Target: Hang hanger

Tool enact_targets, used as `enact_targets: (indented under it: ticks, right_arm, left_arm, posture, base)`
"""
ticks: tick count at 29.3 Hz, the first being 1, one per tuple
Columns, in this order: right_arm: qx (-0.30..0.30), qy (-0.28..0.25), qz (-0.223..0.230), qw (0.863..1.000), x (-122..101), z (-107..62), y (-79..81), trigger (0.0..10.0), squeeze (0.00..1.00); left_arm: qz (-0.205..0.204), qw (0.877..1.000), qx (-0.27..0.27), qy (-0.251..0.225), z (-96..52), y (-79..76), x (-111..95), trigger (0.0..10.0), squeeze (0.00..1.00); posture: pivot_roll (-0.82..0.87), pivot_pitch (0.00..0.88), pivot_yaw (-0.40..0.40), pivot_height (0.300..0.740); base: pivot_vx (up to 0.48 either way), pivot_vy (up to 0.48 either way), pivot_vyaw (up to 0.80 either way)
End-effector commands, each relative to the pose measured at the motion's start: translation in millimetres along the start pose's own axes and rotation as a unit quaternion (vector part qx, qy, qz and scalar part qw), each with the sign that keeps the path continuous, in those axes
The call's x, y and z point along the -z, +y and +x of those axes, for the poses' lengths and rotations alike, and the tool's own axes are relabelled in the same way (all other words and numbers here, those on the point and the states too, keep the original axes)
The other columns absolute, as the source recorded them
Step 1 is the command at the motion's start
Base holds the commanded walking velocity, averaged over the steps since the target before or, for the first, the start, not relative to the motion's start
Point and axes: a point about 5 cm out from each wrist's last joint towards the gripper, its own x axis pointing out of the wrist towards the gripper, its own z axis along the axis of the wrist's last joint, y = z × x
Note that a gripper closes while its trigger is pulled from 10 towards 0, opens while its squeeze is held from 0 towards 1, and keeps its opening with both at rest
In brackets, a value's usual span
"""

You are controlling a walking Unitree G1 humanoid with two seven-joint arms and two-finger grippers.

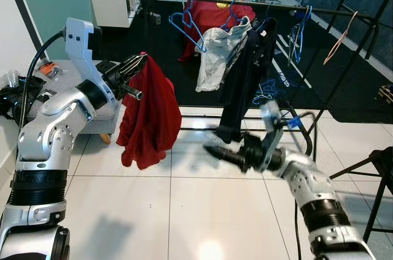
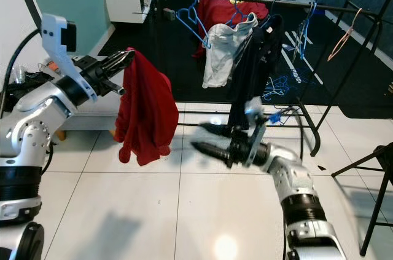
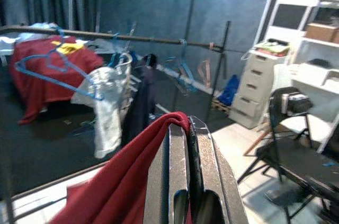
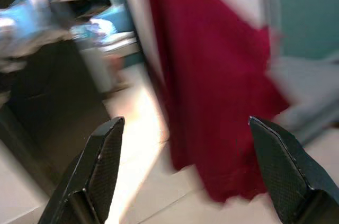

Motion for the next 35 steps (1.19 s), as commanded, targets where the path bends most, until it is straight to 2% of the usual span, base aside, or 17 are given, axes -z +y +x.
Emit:
enact_targets:
  ticks: [1,3,8,12,13,14,15,17,18,21,28,35]
  right_arm:
    - [0.038,0.008,-0.010,0.999,2,-3.7,-6.6,10.0,0.00]
    - [0.104,0.006,-0.011,0.994,3,-5.4,-17.3,10.0,0.00]
    - [0.128,-0.001,0.001,0.992,4,-5.6,-20.7,10.0,0.00]
    - [0.083,-0.014,0.092,0.992,21,2.7,-11.0,10.0,0.00]
    - [0.083,-0.014,0.092,0.992,21,2.7,-11.0,10.0,0.00]
    - [0.059,-0.060,0.166,0.983,24,8.2,-7.4,10.0,0.00]
    - [0.059,-0.060,0.166,0.983,24,8.2,-7.4,10.0,0.00]
    - [0.042,-0.096,0.217,0.971,24,12.6,-6.1,10.0,0.00]
    - [0.042,-0.096,0.217,0.971,24,12.6,-6.1,10.0,0.00]
    - [0.019,-0.123,0.267,0.956,24,17.7,-4.9,10.0,0.00]
    - [0.055,-0.162,0.286,0.943,23,17.5,-13.2,10.0,0.00]
    - [0.058,-0.173,0.281,0.942,17,8.8,-17.7,10.0,0.00]
  left_arm:
    - [-0.003,0.999,0.032,-0.019,2.9,-9.8,-3,0.0,0.00]
    - [-0.007,0.998,0.065,-0.018,1.6,-14.9,-2,0.0,0.00]
    - [-0.012,0.996,0.081,-0.018,1.0,-17.9,-2,0.0,0.00]
    - [-0.030,0.993,0.108,-0.044,2.6,-24.4,-10,0.0,0.00]
    - [-0.030,0.993,0.108,-0.044,2.6,-24.4,-10,0.0,0.00]
    - [-0.044,0.988,0.137,-0.062,1.7,-30.7,-18,0.0,0.00]
    - [-0.044,0.988,0.137,-0.062,1.7,-30.7,-18,0.0,0.00]
    - [-0.053,0.984,0.157,-0.072,0.4,-34.6,-22,0.0,0.00]
    - [-0.053,0.984,0.157,-0.072,0.4,-34.6,-22,0.0,0.00]
    - [-0.058,0.979,0.181,-0.078,-0.8,-39.4,-25,0.0,0.00]
    - [-0.070,0.971,0.214,-0.080,-3.5,-47.1,-25,0.0,0.00]
    - [-0.075,0.972,0.212,-0.071,-5.6,-47.0,-22,0.0,0.00]
  posture:
    - [-0.05,0.035,-0.059,0.740]
    - [-0.05,0.035,-0.060,0.740]
    - [-0.05,0.035,-0.060,0.740]
    - [-0.05,0.035,-0.063,0.740]
    - [-0.05,0.035,-0.063,0.740]
    - [-0.04,0.035,-0.065,0.740]
    - [-0.04,0.035,-0.065,0.740]
    - [-0.04,0.035,-0.065,0.740]
    - [-0.04,0.035,-0.065,0.740]
    - [-0.03,0.035,-0.072,0.740]
    - [-0.03,0.034,-0.078,0.740]
    - [-0.03,0.030,-0.077,0.740]
  base:
    - [0.000,0.000,0.00]
    - [0.000,0.000,0.00]
    - [0.000,0.000,0.00]
    - [0.000,0.000,0.00]
    - [0.000,0.000,0.00]
    - [0.000,0.000,0.00]
    - [0.000,0.000,0.00]
    - [0.000,0.000,0.00]
    - [0.000,0.000,0.00]
    - [0.000,0.000,0.00]
    - [0.000,0.000,0.00]
    - [0.000,0.000,0.00]
